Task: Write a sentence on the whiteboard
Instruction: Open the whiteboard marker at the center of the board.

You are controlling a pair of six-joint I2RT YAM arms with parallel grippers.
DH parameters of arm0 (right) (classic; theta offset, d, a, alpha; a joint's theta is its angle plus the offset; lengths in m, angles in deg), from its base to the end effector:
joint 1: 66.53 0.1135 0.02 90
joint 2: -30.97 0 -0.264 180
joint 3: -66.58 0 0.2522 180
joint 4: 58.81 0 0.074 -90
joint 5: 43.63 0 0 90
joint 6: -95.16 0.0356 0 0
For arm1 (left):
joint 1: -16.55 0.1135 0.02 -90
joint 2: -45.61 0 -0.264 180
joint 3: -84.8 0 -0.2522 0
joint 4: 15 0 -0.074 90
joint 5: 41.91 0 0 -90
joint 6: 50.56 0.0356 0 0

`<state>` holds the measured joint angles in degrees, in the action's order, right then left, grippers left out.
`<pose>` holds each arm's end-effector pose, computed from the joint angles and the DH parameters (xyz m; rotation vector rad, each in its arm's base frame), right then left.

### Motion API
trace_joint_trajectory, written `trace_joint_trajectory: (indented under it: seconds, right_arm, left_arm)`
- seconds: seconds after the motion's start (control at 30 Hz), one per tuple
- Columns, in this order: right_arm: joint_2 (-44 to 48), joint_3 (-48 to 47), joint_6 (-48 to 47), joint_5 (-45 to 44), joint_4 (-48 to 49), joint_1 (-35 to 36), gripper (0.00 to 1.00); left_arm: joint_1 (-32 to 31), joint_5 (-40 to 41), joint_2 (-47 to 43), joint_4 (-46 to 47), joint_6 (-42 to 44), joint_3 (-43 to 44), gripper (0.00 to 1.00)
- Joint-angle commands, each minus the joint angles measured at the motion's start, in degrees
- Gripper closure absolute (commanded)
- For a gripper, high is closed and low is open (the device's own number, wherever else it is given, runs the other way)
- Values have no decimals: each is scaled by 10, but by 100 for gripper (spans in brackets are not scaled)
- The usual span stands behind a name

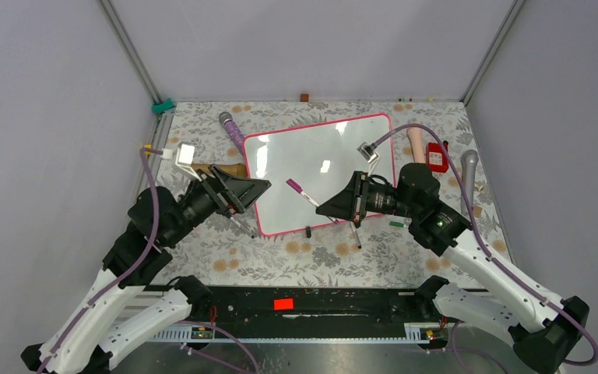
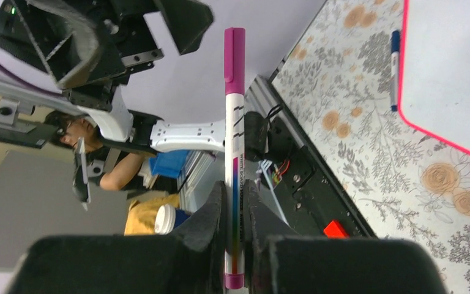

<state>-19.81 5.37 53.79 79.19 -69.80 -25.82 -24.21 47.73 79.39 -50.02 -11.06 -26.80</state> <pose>0.1428 0.1483 0.3627 -0.3939 1.8066 1.6075 0.0890 -0.0770 0.4028 -0.1409 1.7169 -1.2266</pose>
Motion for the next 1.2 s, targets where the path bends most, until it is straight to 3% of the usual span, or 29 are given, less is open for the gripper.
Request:
trace_joint_trajectory:
  seconds: [0.0, 0.17, 0.33, 0.6, 1.17]
  right_arm:
    - [-31, -50, -12, 154, -19, -19, 100]
    - [-35, -59, -16, 181, -20, -19, 100]
    - [-42, -65, -9, 195, -10, -19, 100]
    - [-61, -63, -5, 188, 6, -19, 100]
    - [-86, -57, 37, 208, 70, -19, 100]
  left_arm:
    - [55, -175, 53, -48, 30, 18, 9]
    - [129, -335, 73, 80, -41, -44, 16]
    - [135, -412, 101, 159, -85, -64, 27]
    - [136, -460, 101, 207, -113, -77, 30]
    - [135, -498, 116, 236, -118, -92, 48]
